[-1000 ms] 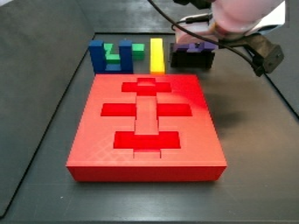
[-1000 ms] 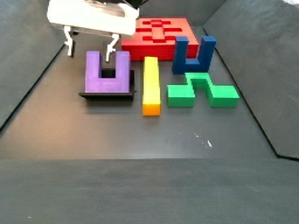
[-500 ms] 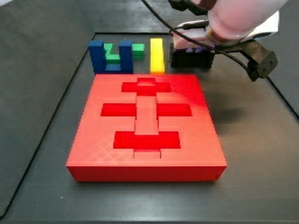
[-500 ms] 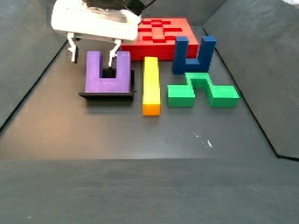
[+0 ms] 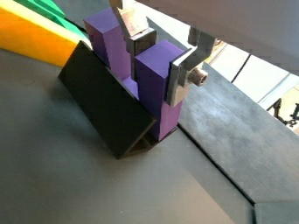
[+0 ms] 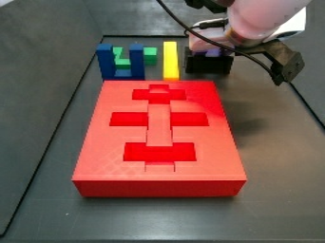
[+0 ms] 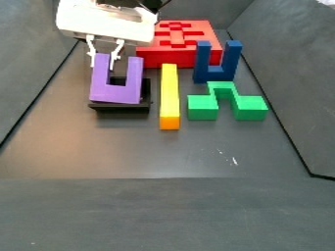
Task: Pick up the purple object. Move up. Place the purple object on the fixture. Regrasp the purple object. Move to above the board. Insert the purple object.
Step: Regrasp the purple object.
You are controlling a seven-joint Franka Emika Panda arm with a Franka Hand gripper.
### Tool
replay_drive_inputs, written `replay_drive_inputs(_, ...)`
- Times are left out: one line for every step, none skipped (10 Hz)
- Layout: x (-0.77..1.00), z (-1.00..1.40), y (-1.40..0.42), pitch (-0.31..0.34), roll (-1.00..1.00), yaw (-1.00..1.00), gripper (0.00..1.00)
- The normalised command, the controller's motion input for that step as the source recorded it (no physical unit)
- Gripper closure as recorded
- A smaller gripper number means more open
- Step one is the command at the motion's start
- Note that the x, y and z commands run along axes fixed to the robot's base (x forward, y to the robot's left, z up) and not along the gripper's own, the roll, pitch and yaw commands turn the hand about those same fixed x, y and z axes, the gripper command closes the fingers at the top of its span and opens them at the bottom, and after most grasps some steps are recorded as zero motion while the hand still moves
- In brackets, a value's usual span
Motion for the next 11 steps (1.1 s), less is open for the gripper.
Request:
replay_drive_inputs(0.00,0.00,0.00,0.000,0.00,0.00,1.00)
replay_drive_inputs(0.00,0.00,0.00,0.000,0.00,0.00,1.00)
replay_drive_inputs(0.00,0.00,0.00,0.000,0.00,0.00,1.00)
replay_drive_inputs(0.00,0.00,0.00,0.000,0.00,0.00,1.00)
replay_drive_inputs(0.00,0.00,0.00,0.000,0.00,0.00,1.00)
replay_drive_inputs(0.00,0.00,0.00,0.000,0.00,0.00,1.00)
replay_drive_inputs(0.00,0.00,0.00,0.000,0.00,0.00,1.00)
replay_drive_inputs(0.00,0.00,0.00,0.000,0.00,0.00,1.00)
replay_drive_inputs(0.00,0.00,0.00,0.000,0.00,0.00,1.00)
replay_drive_inputs(0.00,0.00,0.00,0.000,0.00,0.00,1.00)
replay_drive_inputs(0.00,0.00,0.00,0.000,0.00,0.00,1.00)
